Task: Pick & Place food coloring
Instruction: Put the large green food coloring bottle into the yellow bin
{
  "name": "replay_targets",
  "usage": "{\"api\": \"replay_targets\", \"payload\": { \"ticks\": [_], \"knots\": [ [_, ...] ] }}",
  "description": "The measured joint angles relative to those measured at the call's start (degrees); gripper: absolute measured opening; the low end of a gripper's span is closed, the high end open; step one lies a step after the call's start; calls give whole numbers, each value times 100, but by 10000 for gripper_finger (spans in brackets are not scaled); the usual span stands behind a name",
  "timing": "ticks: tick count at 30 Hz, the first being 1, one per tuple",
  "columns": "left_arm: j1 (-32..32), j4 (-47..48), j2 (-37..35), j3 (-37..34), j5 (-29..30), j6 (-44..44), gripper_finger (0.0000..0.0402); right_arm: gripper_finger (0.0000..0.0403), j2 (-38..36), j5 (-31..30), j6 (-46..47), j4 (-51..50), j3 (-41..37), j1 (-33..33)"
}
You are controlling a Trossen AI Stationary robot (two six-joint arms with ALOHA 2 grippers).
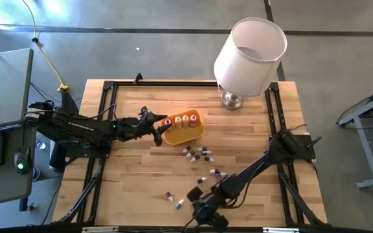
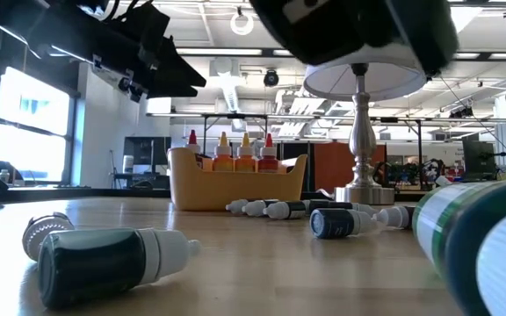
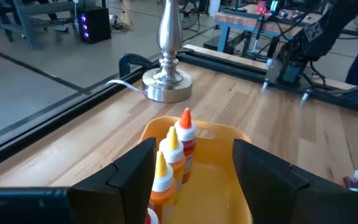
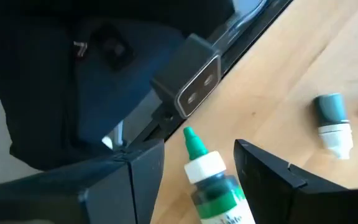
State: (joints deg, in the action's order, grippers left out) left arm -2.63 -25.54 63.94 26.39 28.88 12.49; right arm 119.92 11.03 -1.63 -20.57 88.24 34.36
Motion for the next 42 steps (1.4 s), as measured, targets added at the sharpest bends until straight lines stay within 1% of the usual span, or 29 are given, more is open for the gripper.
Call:
{"api": "replay_targets", "payload": {
  "ticks": [3,7,13,23,25,28,35,38,42],
  "knots": [
    [0,-8,0,0,-2,22,209,188,239,-52,-119,-250,211,25],
    [0,-6,0,0,1,22,209,188,373,-69,-161,-318,287,14],
    [0,-3,0,0,7,-29,209,188,395,-432,-612,-586,279,-34],
    [0,-14,0,0,13,-178,209,188,395,-384,-619,-811,279,-74],
    [0,-23,0,2,11,-203,209,188,395,-379,-690,-983,278,-95],
    [0,0,0,2,-32,-201,209,188,395,-376,-855,-967,276,-105],
    [0,-2,0,2,-96,-221,209,188,395,-407,-907,-1137,276,-295],
    [0,-2,0,2,-94,-221,209,185,395,-418,-882,-1500,276,-422],
    [0,-2,0,2,-93,-221,209,168,392,-576,-608,-2026,276,-633]
  ]
}}
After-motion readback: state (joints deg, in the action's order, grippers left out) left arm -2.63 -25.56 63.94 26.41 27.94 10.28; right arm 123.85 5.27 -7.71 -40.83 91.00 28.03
